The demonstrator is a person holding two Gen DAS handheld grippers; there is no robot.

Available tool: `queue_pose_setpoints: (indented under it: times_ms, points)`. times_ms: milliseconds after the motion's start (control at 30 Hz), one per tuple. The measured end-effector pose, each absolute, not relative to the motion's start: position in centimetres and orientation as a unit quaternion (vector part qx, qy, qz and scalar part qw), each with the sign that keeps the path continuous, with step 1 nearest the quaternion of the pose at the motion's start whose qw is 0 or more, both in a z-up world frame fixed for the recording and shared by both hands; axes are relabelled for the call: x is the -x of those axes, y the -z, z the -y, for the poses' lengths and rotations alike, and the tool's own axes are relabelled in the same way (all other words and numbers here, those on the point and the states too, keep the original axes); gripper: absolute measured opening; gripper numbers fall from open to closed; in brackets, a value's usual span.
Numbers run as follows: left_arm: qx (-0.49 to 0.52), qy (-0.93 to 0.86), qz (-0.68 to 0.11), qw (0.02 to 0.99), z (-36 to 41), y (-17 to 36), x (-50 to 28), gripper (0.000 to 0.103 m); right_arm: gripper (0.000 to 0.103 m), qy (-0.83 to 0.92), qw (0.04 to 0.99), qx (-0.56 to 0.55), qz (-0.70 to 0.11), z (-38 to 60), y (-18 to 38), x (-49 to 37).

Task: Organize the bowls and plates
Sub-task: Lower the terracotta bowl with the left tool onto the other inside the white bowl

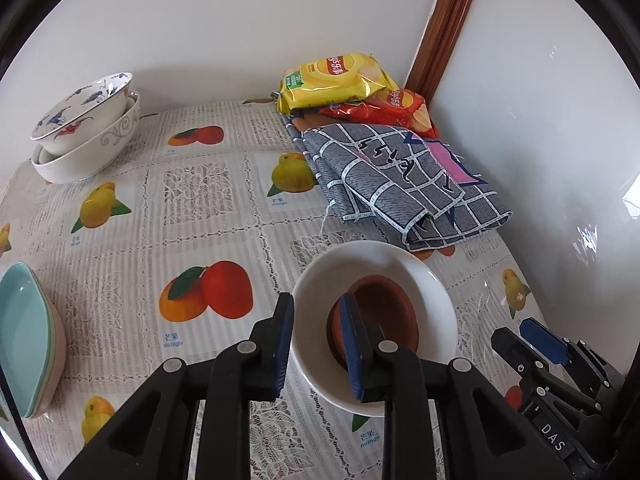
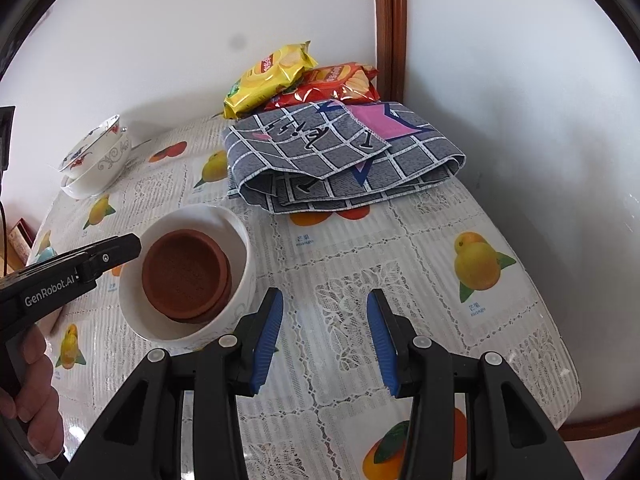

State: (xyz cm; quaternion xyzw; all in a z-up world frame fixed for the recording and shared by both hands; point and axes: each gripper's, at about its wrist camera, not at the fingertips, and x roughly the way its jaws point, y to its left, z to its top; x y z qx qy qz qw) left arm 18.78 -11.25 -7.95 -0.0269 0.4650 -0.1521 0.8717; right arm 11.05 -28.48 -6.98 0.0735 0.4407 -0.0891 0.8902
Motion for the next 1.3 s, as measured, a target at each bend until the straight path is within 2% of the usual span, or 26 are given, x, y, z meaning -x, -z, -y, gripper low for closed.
queue_pose_setpoints:
  times_ms: [600, 733, 1300]
  points:
    - [0.049, 0.124, -0.519, 0.845, 10.3, 10.8, -20.5, 0.025, 0.042, 0.059, 0.874, -0.050, -0.479, 25.8, 8.9, -15.4]
    - [0.047, 0.123, -0.530, 0.838, 10.7, 11.7, -21.2, 0.025, 0.037, 0.055, 0.866, -0.046, -0.495, 25.7, 9.8, -16.1]
    - [0.033, 0.138, -0.546, 0.825, 11.3, 13.4, -22.5, 0.026, 0.039, 0.055, 0.859, -0.055, -0.505, 26.0, 11.3, -17.7]
